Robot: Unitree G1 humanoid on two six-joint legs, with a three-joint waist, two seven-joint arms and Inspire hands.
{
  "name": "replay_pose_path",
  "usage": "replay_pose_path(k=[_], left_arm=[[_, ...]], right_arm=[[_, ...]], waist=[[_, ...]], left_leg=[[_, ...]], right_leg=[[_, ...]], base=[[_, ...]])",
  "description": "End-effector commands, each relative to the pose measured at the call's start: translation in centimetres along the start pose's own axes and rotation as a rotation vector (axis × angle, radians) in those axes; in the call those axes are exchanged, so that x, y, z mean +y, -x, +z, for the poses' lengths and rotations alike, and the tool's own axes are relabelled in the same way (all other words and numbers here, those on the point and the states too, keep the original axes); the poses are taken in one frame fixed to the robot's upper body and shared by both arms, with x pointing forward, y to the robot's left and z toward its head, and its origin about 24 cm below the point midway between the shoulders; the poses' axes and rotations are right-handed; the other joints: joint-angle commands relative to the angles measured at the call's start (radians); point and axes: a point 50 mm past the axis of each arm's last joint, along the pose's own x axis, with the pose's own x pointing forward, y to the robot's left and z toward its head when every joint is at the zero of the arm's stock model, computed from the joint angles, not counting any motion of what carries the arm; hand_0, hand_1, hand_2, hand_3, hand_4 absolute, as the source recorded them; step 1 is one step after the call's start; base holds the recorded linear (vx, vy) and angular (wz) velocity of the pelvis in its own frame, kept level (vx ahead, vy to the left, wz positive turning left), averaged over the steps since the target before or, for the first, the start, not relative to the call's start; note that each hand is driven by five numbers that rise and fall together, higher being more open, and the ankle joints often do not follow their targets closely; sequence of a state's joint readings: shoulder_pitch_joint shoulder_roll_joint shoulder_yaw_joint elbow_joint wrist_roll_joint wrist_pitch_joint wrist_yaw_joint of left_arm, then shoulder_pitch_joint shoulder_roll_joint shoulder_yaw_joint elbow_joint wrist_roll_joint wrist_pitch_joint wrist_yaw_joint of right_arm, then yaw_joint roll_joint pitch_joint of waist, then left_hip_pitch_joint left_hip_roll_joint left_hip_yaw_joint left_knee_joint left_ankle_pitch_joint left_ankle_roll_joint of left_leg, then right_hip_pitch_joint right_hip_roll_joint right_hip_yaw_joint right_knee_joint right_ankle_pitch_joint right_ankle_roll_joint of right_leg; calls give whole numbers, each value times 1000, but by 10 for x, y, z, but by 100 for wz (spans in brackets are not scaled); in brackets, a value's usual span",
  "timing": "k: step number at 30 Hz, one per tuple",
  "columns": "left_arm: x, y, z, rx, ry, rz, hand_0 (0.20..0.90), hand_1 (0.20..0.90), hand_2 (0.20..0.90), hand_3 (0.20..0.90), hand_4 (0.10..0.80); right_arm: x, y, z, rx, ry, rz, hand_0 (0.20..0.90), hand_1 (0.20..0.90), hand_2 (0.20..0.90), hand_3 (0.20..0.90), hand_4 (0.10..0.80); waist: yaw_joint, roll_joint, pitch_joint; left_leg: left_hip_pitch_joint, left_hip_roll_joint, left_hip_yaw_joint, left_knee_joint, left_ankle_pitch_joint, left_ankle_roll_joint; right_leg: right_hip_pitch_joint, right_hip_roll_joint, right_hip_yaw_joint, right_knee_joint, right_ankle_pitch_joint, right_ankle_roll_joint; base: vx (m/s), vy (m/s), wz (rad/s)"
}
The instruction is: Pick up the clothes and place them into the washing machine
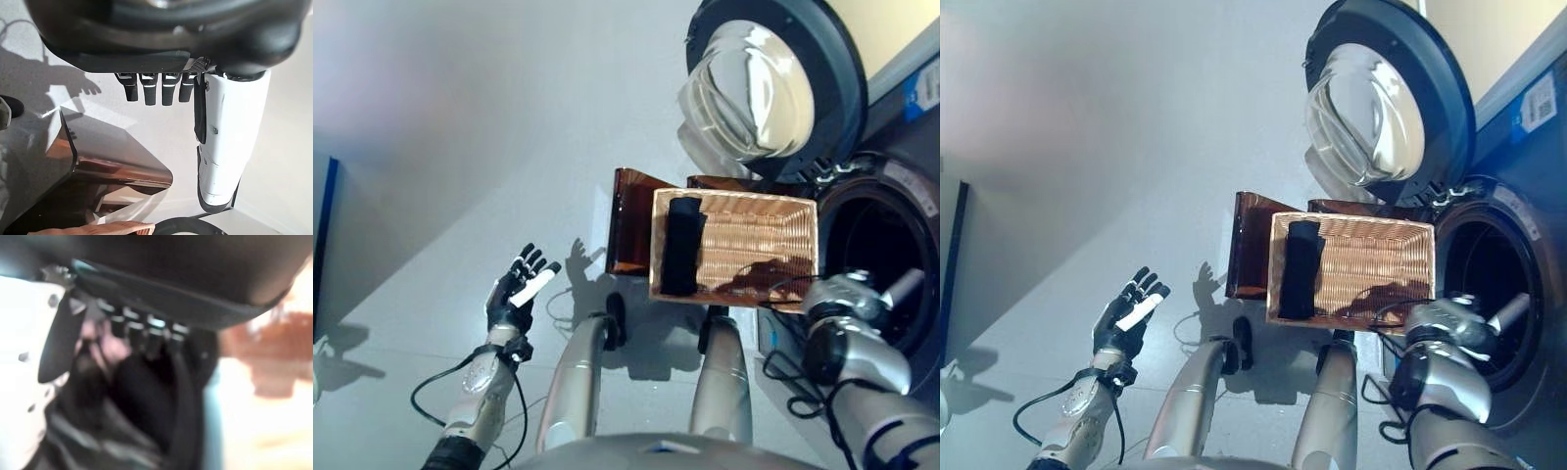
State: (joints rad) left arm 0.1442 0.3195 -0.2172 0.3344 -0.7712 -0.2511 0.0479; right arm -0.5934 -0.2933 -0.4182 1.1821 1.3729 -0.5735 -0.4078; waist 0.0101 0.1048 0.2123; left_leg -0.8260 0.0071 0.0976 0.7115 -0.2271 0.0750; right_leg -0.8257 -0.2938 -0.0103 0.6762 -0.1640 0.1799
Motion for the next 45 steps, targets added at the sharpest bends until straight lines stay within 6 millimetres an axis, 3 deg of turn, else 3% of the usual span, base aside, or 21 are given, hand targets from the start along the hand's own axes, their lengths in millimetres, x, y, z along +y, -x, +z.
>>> replay_pose_path(k=[1, 2, 5, 7, 10, 11, 19, 20, 21, 24, 27, 28, 29, 31, 32, 33, 39, 45], left_arm=[[1, -1, 22, -141, 10, 3, 900, 900, 900, 900, 800], [2, -2, 21, -142, 22, 15, 900, 900, 900, 900, 800], [4, -3, 24, -161, 29, 27, 900, 900, 900, 900, 800], [6, -2, 26, -172, 28, 37, 900, 900, 900, 900, 800], [7, -2, 28, -188, 14, 45, 900, 900, 900, 900, 800], [7, -2, 28, -187, 14, 46, 900, 900, 900, 900, 800], [13, 0, 32, -224, -10, 75, 900, 900, 900, 900, 800], [13, 0, 34, -234, -19, 75, 900, 900, 900, 900, 800], [14, 1, 36, -243, -29, 73, 900, 900, 900, 900, 800], [16, 2, 39, -257, -42, 73, 900, 900, 900, 900, 800], [22, 5, 42, -269, -72, 74, 900, 900, 900, 900, 800], [25, 8, 44, -267, -89, 70, 900, 900, 900, 900, 800], [25, 7, 44, -269, -88, 69, 900, 900, 900, 900, 800], [27, 11, 44, -258, -112, 45, 900, 900, 900, 900, 800], [28, 11, 44, -255, -124, 38, 900, 900, 900, 900, 800], [28, 11, 45, -255, -135, 31, 900, 900, 900, 900, 800], [24, 10, 55, -291, -161, 3, 900, 900, 900, 900, 800], [21, 8, 63, -324, -185, -17, 900, 900, 900, 900, 800]], right_arm=[[-12, 0, -4, -6, 94, 33, 900, 900, 900, 900, 800], [-25, 7, -21, 46, 159, 52, 900, 900, 900, 900, 800], [-31, 17, -39, 94, 220, 98, 900, 900, 900, 900, 800], [-27, 24, -48, 115, 279, 160, 900, 900, 900, 900, 800], [-14, 36, -59, 124, 367, 278, 900, 900, 900, 900, 800], [-15, 36, -59, 125, 368, 277, 900, 900, 900, 900, 800], [18, 59, -67, 44, 598, 559, 900, 900, 900, 900, 800], [24, 62, -66, 9, 669, 621, 900, 900, 900, 900, 800], [32, 67, -67, -40, 777, 703, 900, 900, 900, 900, 800], [40, 72, -66, -121, 919, 808, 900, 900, 900, 900, 800], [51, 76, -60, -335, 1275, 1014, 900, 900, 900, 900, 800], [53, 75, -57, -450, 1463, 1108, 900, 900, 900, 900, 800], [54, 75, -57, -452, 1462, 1109, 900, 900, 900, 900, 800], [54, 70, -51, -648, 1763, 1211, 900, 900, 900, 900, 800], [56, 71, -51, -705, 1835, 1247, 900, 900, 900, 900, 800], [58, 71, -49, -766, 1876, 1262, 900, 900, 900, 900, 800], [62, 67, -46, -941, 2041, 1277, 900, 900, 900, 900, 800], [72, 76, -43, -1369, 2285, 1457, 900, 900, 900, 900, 800]], waist=[[11, -11, 5], [9, -19, 13], [6, -27, 17], [9, -30, 13], [11, -39, 18], [12, -38, 12], [18, -56, 10], [21, -60, 10], [23, -66, 15], [26, -72, 17], [32, -85, 21], [42, -90, 21], [39, -90, 24], [50, -100, 26], [54, -101, 24], [55, -106, 27], [71, -117, 36], [84, -126, 47]], left_leg=[[56, 23, -62, -46, -10, -82], [53, 27, -53, -55, 21, -79], [61, 26, -55, -66, 29, -81], [70, 26, -67, -57, -1, -87], [58, 25, -62, -69, 42, -83], [68, 26, -70, -63, 9, -88], [76, 27, -78, -75, 21, -91], [78, 27, -80, -79, 25, -92], [72, 25, -74, -100, 69, -88], [76, 23, -77, -115, 79, -89], [78, 22, -86, -138, 96, -93], [87, 25, -97, -128, 60, -99], [77, 22, -91, -143, 100, -92], [73, 18, -103, -151, 108, -94], [83, 21, -113, -140, 70, -100], [75, 17, -110, -165, 113, -95], [78, 12, -119, -191, 125, -97], [69, 4, -131, -192, 123, -96]], right_leg=[[48, 20, -19, -31, 68, -67], [50, 18, -29, -52, 98, -75], [63, 19, -32, -61, 101, -77], [74, 23, -27, -50, 73, -69], [71, 17, -40, -73, 111, -80], [78, 22, -33, -61, 81, -71], [94, 21, -46, -74, 89, -67], [98, 19, -50, -80, 91, -66], [98, 13, -60, -105, 130, -74], [109, 12, -68, -121, 136, -72], [121, 10, -79, -139, 145, -68], [129, 14, -78, -120, 111, -57], [124, 9, -85, -139, 146, -67], [129, 6, -102, -146, 147, -62], [138, 9, -100, -129, 113, -50], [136, 3, -111, -155, 150, -57], [154, -4, -130, -175, 156, -49], [155, -11, -147, -168, 154, -42]], base=[[-115, 7, -10], [-122, 11, -5], [-58, -3, -7], [79, -13, 4], [-58, -7, 5], [90, -20, 7], [18, -14, 10], [-78, -7, 9], [-78, -14, 9], [-14, -28, 9], [55, -52, 8], [29, -43, 9], [28, -55, 12], [41, -60, 18], [56, -54, 25], [41, -37, 24], [17, -20, 14], [38, -22, 5]])
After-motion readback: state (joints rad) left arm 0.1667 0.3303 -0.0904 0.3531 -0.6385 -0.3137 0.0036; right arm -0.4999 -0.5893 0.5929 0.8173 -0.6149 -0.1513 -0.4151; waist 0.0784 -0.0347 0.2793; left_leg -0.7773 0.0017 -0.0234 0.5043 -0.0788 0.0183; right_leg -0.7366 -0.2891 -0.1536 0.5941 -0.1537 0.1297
